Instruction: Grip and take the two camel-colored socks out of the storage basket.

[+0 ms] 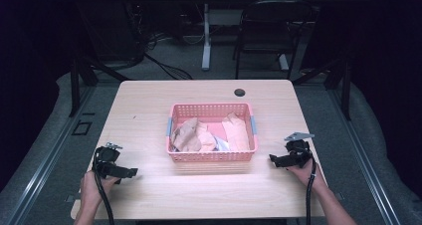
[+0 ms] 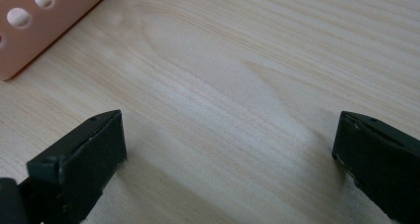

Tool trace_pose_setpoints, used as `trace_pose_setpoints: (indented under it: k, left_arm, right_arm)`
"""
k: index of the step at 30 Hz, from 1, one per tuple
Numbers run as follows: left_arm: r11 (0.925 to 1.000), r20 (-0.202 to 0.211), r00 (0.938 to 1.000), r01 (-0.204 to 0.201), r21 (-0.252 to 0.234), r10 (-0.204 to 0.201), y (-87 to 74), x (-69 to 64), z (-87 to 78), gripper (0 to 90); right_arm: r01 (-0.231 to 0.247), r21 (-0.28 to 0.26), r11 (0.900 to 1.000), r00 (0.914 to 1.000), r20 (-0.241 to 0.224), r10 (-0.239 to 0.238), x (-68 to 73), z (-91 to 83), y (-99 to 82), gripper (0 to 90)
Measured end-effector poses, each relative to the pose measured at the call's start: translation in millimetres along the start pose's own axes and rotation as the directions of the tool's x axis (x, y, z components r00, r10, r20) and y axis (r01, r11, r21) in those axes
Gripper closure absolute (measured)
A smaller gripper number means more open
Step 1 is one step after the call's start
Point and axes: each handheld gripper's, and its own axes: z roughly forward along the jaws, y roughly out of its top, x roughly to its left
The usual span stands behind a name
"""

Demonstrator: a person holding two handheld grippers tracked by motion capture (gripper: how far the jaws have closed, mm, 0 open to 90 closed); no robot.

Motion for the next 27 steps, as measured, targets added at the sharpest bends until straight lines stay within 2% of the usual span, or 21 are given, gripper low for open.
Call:
trace_pose_setpoints:
  k: [4,13,17,20,22,25,27]
  left_arm:
    - [1.0000,0.004,1.0000,-0.005,0.005,0.005,0.3,-1.2,-0.5,1.3]
    - [0.9990,0.004,0.9990,-0.043,0.004,0.043,5.5,-6.5,-6.9,1.7]
    - [0.9977,0.003,0.9978,-0.067,-0.012,0.067,10.4,-9.0,-12.7,0.8]
    - [0.9968,0.037,0.9962,-0.078,-0.017,0.079,14.5,-9.0,-17.9,0.4]
    - [0.9960,0.026,0.9959,-0.086,-0.024,0.087,16.6,-11.0,-21.5,0.3]
    - [0.9955,0.040,0.9950,-0.091,-0.027,0.092,19.3,-11.7,-26.1,0.3]
    - [0.9940,0.035,0.9939,-0.103,-0.037,0.105,22.7,-12.5,-31.6,0.4]
  right_arm:
    - [-0.001,-0.001,1.0000,1.0000,-0.002,0.001,0.1,0.1,0.0,0.0]
    - [-0.003,-0.002,1.0000,1.0000,0.003,0.003,0.0,0.3,0.1,0.0]
    - [0.001,-0.001,1.0000,1.0000,-0.008,-0.001,-0.8,0.7,0.7,0.0]
    - [-0.002,-0.001,1.0000,1.0000,0.002,0.002,0.0,0.2,0.2,0.0]
    - [-0.005,-0.001,1.0000,1.0000,-0.001,0.005,0.1,-0.6,-0.5,0.0]
    - [-0.006,-0.004,1.0000,0.9999,0.009,0.006,0.5,-0.7,-1.0,0.0]
    - [-0.006,-0.005,1.0000,0.9999,0.009,0.006,0.6,-0.8,-1.1,0.0]
